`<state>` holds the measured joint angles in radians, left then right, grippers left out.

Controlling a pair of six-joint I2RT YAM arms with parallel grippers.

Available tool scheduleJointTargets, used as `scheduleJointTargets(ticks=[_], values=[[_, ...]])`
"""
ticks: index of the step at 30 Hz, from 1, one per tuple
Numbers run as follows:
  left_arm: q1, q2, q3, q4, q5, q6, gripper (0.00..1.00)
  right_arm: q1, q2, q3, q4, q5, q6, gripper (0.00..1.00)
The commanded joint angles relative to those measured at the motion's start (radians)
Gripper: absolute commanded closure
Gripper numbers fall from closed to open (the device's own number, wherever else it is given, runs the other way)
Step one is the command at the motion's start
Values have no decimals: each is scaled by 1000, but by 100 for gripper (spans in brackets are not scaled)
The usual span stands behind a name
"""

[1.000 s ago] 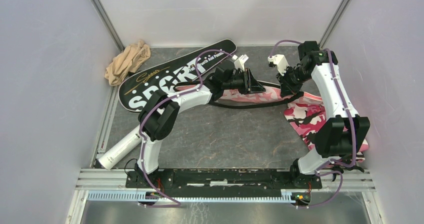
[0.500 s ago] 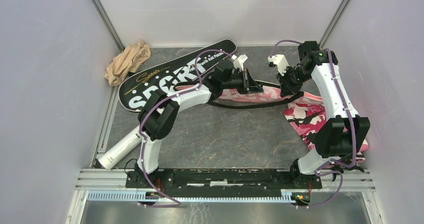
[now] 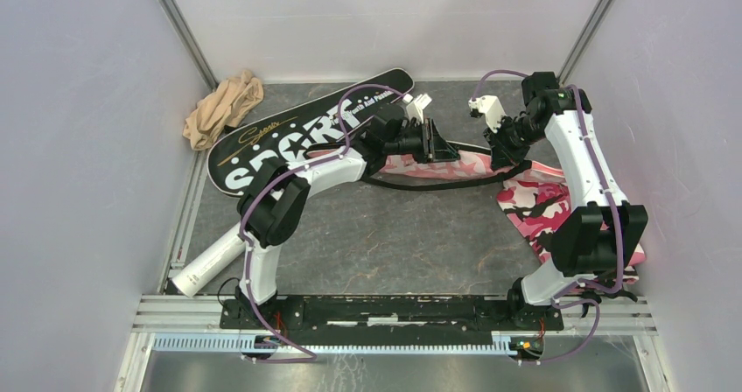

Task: Pack up the badminton gear
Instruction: Zip the racket bag at the center of the board.

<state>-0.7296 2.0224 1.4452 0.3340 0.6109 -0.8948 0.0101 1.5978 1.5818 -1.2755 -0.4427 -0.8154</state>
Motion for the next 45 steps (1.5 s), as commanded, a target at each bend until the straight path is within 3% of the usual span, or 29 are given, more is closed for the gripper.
scheduleJointTargets(ticks=[1, 18, 28, 45], values=[[10, -26, 23, 48, 5, 45, 67, -4, -62, 9, 19, -30, 41, 100], [10, -24, 27, 106, 22, 147, 56, -5, -62, -3, 19, -33, 41, 100], [12, -21, 34, 49, -58, 204, 47, -4, -65, -7, 19, -29, 41, 100], [9, 42, 136, 65, -23, 223, 47, -5, -63, -13, 19, -31, 41, 100]])
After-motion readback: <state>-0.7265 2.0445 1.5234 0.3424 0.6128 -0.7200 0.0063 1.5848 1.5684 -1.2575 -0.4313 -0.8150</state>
